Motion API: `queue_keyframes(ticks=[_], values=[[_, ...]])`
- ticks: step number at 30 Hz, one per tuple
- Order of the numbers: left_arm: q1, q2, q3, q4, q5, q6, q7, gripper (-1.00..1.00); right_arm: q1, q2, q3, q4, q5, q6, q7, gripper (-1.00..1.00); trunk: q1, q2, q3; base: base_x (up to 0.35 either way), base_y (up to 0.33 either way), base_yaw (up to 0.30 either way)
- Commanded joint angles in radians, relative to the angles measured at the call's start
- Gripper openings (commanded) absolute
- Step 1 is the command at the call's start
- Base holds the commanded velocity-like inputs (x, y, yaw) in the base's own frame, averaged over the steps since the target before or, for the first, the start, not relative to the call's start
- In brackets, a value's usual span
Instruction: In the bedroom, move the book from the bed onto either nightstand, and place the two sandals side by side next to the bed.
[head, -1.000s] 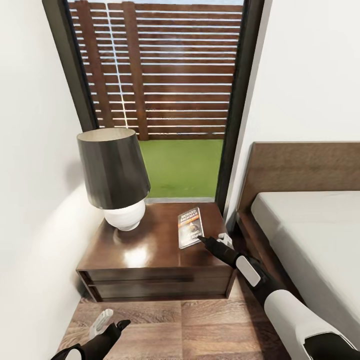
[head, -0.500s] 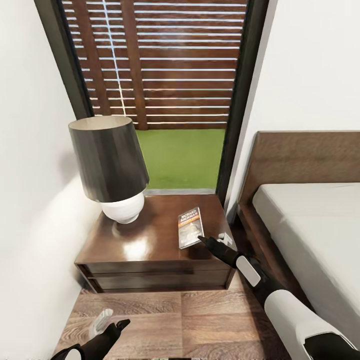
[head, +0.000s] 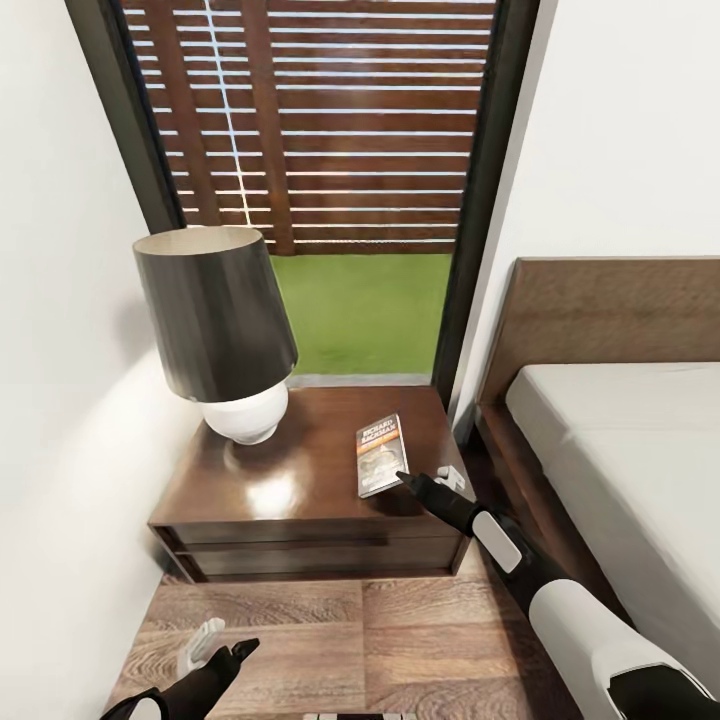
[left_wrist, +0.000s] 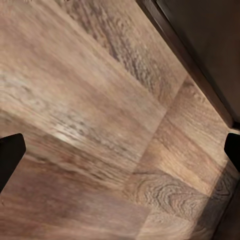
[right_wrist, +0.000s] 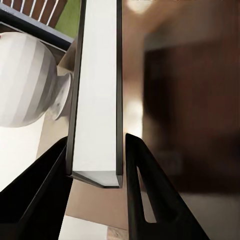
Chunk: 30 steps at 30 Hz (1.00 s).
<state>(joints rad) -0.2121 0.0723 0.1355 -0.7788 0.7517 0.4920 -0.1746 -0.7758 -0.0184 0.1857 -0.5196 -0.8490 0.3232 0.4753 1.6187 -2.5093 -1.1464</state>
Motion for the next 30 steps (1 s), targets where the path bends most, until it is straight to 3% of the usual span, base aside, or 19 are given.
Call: queue_keyframes(ticks=[1, 12, 13, 30], values=[[0.0, 0.0, 0.003, 0.0, 0.002, 0.006, -0.002, 1.0, -0.001, -0.001, 0.005, 0.0, -0.01, 0.004, 0.0, -1.0, 0.0, 0.0, -0.001, 0.044, 0.0, 0.0], [0.0, 0.0, 0.0, 0.001, -0.005, 0.0, 0.0, 1.0, 0.0, -0.001, 0.005, 0.0, -0.01, 0.004, 0.0, -1.0, 0.0, 0.0, -0.001, 0.132, 0.0, 0.0], [0.0, -0.001, 0.0, 0.001, -0.005, 0.0, 0.0, 1.0, 0.0, -0.001, 0.005, 0.0, -0.01, 0.004, 0.0, 1.0, 0.0, 0.0, -0.001, 0.047, 0.0, 0.0], [0.0, -0.002, -0.005, 0.011, -0.006, -0.003, 0.001, 1.0, 0.0, -0.001, 0.004, -0.007, -0.009, 0.004, 0.0, 1.0, 0.0, 0.0, -0.001, 0.005, 0.0, 0.0]])
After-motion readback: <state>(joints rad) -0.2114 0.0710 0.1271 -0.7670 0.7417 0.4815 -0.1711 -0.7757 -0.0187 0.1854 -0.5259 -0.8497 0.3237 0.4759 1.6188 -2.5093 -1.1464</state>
